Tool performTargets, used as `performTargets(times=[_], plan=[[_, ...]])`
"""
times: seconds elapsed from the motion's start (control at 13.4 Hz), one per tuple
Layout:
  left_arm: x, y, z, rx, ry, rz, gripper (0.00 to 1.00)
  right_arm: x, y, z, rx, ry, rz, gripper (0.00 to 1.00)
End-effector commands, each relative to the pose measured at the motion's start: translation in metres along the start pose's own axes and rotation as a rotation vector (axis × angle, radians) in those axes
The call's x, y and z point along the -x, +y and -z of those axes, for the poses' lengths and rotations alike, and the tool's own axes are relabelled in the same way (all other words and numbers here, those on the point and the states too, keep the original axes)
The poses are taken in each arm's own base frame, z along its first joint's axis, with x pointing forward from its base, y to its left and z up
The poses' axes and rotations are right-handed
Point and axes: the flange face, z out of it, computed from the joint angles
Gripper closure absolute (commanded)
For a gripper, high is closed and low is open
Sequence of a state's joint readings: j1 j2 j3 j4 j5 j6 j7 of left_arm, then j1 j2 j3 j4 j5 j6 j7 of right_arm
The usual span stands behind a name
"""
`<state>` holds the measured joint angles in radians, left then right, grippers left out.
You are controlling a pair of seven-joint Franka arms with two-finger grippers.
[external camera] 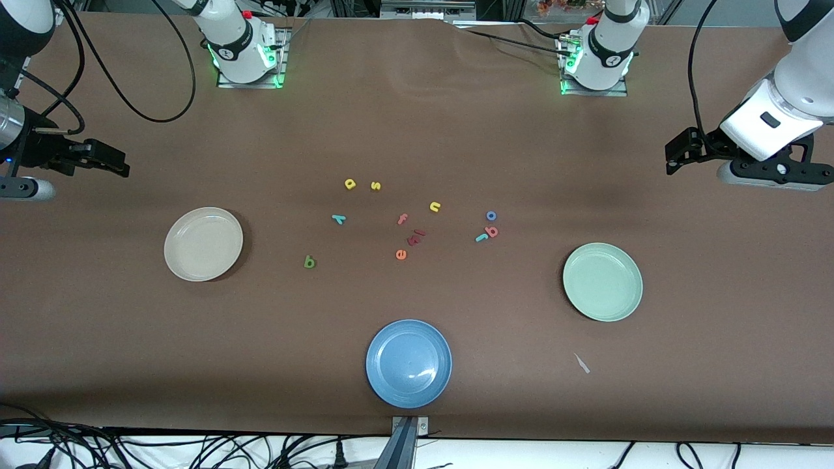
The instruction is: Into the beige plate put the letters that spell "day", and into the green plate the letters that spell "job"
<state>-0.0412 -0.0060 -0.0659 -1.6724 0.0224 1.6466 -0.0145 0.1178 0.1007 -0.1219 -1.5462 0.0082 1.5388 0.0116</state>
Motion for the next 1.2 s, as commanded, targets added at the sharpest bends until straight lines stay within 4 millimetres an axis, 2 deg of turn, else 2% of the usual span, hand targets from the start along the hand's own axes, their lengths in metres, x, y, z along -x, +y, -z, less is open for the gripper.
performTargets(times=[0.0,1.12], plan=[[0.0016,-0.0015,0.0048,0.01,-0.003,-0.017,0.0,0.003,-0.0012,-0.0012,-0.002,-0.005,0.013,0.0],[0.002,-0.0015,0.0056,0.01,-0.002,-0.014,0.0,0.0029,-0.002,-0.0023,0.016,-0.01,0.017,0.0]])
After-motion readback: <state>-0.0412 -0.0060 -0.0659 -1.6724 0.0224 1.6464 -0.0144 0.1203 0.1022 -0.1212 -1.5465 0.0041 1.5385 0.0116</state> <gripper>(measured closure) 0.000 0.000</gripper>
